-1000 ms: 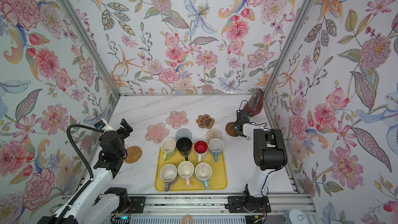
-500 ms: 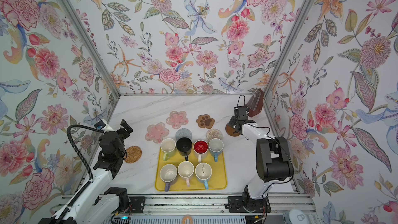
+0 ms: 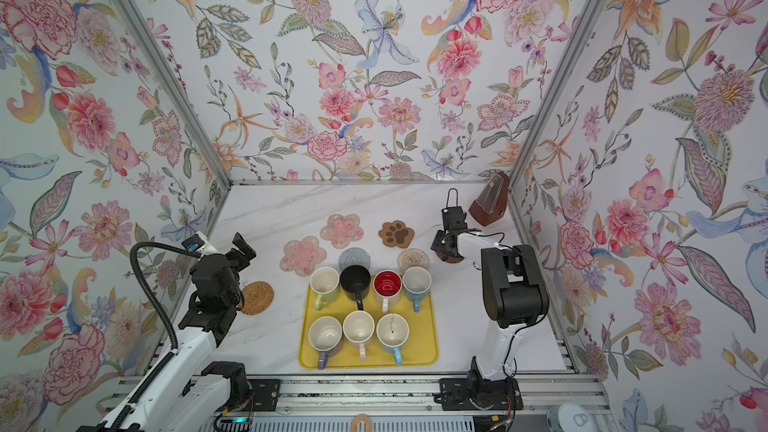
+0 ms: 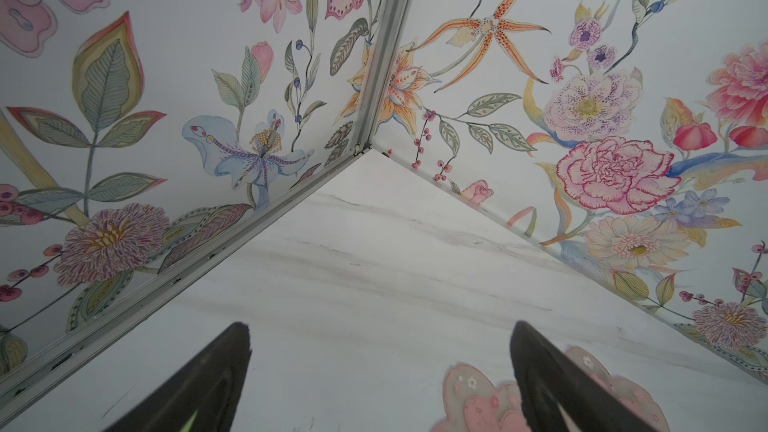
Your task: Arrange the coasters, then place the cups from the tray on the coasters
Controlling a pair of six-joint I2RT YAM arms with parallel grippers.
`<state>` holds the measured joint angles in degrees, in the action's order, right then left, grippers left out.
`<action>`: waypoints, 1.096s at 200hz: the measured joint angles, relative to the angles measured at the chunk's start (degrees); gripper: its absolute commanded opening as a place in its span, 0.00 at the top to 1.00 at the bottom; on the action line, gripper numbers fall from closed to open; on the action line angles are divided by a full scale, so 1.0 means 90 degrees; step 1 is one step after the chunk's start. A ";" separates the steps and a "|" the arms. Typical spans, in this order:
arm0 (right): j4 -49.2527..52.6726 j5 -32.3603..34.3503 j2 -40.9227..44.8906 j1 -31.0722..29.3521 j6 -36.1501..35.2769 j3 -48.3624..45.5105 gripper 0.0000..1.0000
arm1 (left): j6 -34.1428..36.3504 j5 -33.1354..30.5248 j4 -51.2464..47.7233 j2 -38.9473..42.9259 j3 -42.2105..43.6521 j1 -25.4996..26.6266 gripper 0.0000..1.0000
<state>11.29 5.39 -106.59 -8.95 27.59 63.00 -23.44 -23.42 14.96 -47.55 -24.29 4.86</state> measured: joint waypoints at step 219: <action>0.0860 -0.0080 -0.0692 -0.0901 -0.1054 0.2118 0.31 | -0.0124 -0.0090 -0.0260 0.0022 -0.0002 0.0000 0.01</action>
<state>19.03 4.67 -112.81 -17.06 18.11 82.06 -24.56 -24.23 12.62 -47.35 -24.32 4.86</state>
